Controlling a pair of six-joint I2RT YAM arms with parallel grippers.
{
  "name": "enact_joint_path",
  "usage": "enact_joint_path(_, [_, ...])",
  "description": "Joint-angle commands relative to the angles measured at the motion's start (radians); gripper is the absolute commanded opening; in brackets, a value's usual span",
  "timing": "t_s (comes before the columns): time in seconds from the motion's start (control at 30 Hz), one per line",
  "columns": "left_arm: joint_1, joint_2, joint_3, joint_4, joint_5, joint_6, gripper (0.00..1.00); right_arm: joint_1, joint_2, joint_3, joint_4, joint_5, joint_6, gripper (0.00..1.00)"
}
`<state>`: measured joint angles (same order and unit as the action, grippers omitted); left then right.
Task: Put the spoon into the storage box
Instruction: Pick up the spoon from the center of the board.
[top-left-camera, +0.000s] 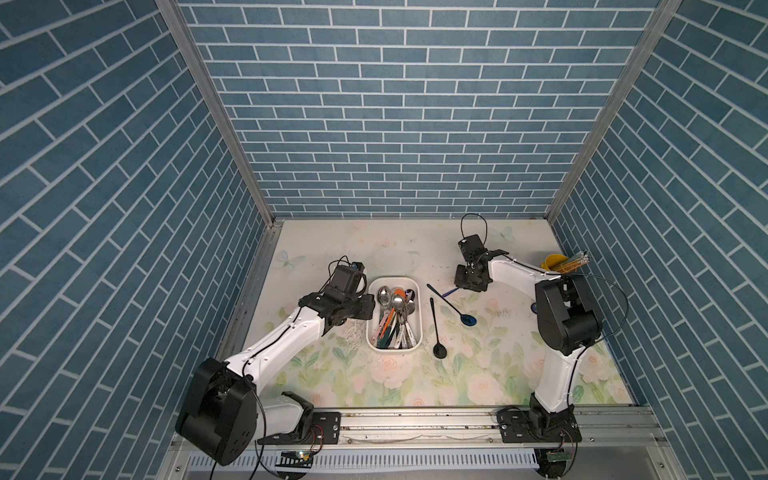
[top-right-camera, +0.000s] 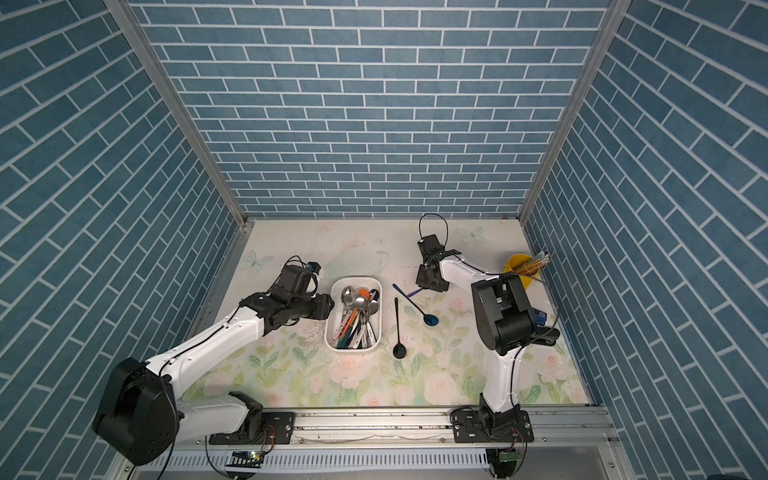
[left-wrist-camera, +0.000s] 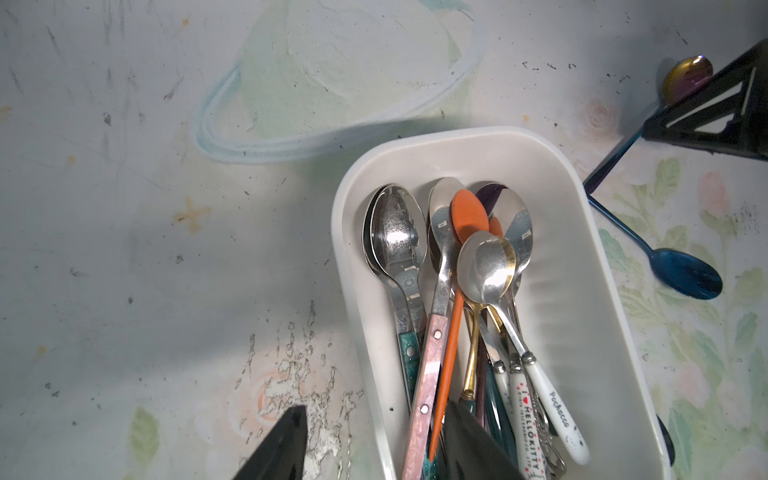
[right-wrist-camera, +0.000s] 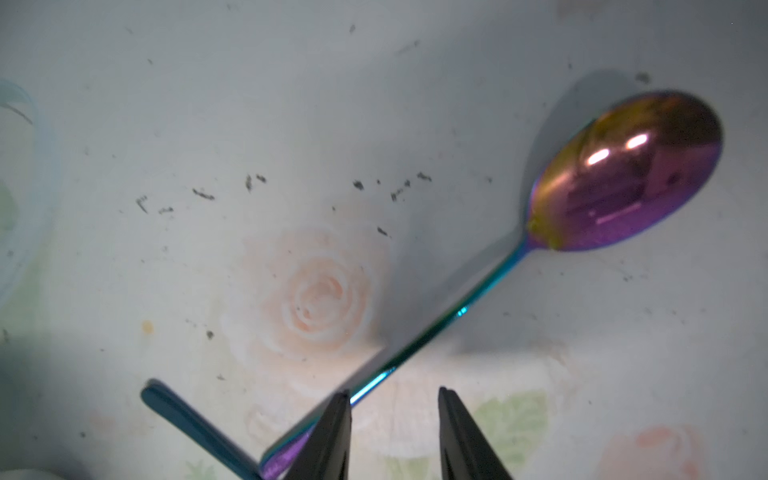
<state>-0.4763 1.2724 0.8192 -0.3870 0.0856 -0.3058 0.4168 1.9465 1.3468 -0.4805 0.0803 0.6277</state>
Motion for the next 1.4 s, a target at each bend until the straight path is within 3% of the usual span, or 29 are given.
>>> enact_joint_path(0.0, [-0.002, -0.018, -0.017, -0.006, -0.017, -0.008, 0.58, -0.018, 0.032, 0.035, 0.02, 0.021, -0.008, 0.39])
enact_joint_path(0.5, [-0.004, -0.008, -0.025, -0.008, -0.024, -0.002, 0.59, -0.037, 0.155, 0.139, -0.085, 0.045, -0.086, 0.39])
enact_joint_path(1.0, [-0.002, -0.013, -0.026, -0.003, -0.029, -0.006, 0.59, -0.041, -0.017, 0.105, -0.099, 0.077, -0.087, 0.39])
enact_joint_path(1.37, [-0.004, -0.018, -0.026, -0.007, -0.032, 0.0, 0.59, -0.061, 0.012, 0.046, -0.095, 0.067, -0.084, 0.41])
